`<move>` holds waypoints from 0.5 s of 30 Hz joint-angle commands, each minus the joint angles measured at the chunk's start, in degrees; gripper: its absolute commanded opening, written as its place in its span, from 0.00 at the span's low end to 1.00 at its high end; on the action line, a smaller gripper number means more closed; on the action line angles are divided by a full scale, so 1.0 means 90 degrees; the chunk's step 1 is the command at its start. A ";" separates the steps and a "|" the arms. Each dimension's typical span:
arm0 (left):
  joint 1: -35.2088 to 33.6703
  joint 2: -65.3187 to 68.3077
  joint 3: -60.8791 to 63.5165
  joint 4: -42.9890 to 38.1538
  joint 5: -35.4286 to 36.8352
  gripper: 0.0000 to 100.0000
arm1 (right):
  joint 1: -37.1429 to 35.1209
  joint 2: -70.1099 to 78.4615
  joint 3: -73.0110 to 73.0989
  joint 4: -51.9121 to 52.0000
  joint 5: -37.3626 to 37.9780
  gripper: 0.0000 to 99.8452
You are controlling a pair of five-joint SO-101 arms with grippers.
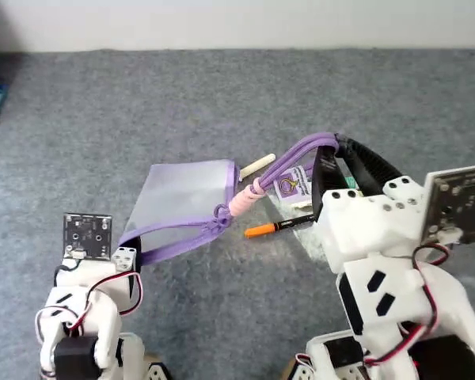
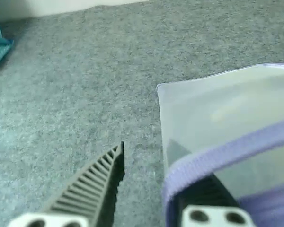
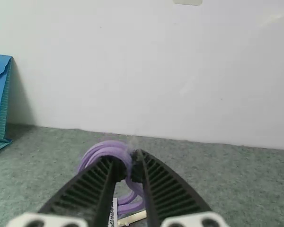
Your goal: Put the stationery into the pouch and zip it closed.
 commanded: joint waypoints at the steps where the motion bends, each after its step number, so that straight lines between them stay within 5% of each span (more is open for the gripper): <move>1: -0.0059 0.0049 -0.0210 -0.0156 -0.0449 0.04 | 0.0005 0.0132 -0.0361 -0.0015 -0.0078 0.01; 12: -0.0068 0.0059 -0.1480 0.1231 -0.0703 0.01 | -0.0024 0.0796 -0.0195 0.0142 -0.0420 0.02; 15: -0.0068 0.0059 -0.1744 0.1436 -0.0557 0.01 | -0.0044 0.1109 -0.0420 0.0894 -0.0586 0.16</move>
